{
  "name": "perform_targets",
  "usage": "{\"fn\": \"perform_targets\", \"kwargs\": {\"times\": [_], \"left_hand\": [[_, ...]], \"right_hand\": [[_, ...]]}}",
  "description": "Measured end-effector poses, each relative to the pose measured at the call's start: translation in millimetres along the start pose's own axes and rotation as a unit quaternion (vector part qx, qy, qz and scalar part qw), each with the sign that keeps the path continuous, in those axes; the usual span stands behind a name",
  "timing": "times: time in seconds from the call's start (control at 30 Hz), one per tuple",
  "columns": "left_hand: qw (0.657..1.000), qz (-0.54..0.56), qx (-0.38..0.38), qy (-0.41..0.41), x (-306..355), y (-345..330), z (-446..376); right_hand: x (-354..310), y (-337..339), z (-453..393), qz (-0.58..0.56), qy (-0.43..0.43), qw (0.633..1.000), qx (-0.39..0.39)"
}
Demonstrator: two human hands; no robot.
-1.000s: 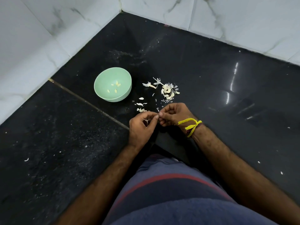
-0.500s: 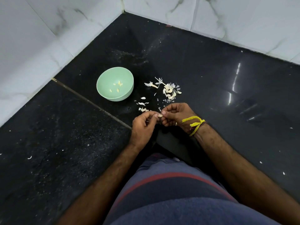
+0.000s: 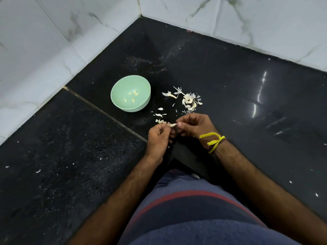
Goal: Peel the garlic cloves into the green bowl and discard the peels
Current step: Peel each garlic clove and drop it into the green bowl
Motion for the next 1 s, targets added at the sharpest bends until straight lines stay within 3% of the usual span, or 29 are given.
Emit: {"fn": "perform_targets", "kwargs": {"times": [0.2,0.4,0.67,0.83,1.0], "left_hand": [[0.997,-0.071,0.022,-0.016,0,9,-7],[0.997,-0.070,0.023,0.000,0,6,-3],[0.999,-0.032,0.009,0.020,6,5,-1],[1.000,-0.019,-0.020,-0.016,13,5,6],[0.999,0.025,-0.023,0.004,13,4,6]], "right_hand": [[-22,-11,-4,0.287,0.153,0.945,0.047],[-29,-15,-1,0.355,0.211,0.908,0.072],[-29,-12,5,0.311,0.202,0.925,0.081],[-24,-7,1,0.292,0.175,0.937,0.078],[-16,-6,1,0.145,0.122,0.981,0.040]]}}
Point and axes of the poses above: each hand's wrist, its own z-axis away from the middle knuckle, its own y-axis out of the back of the hand, x = y × z, the point moved 8 cm from there along -z, towards the middle knuckle, and after that the axes turned 1 degree about z, right-handed, at the moved point
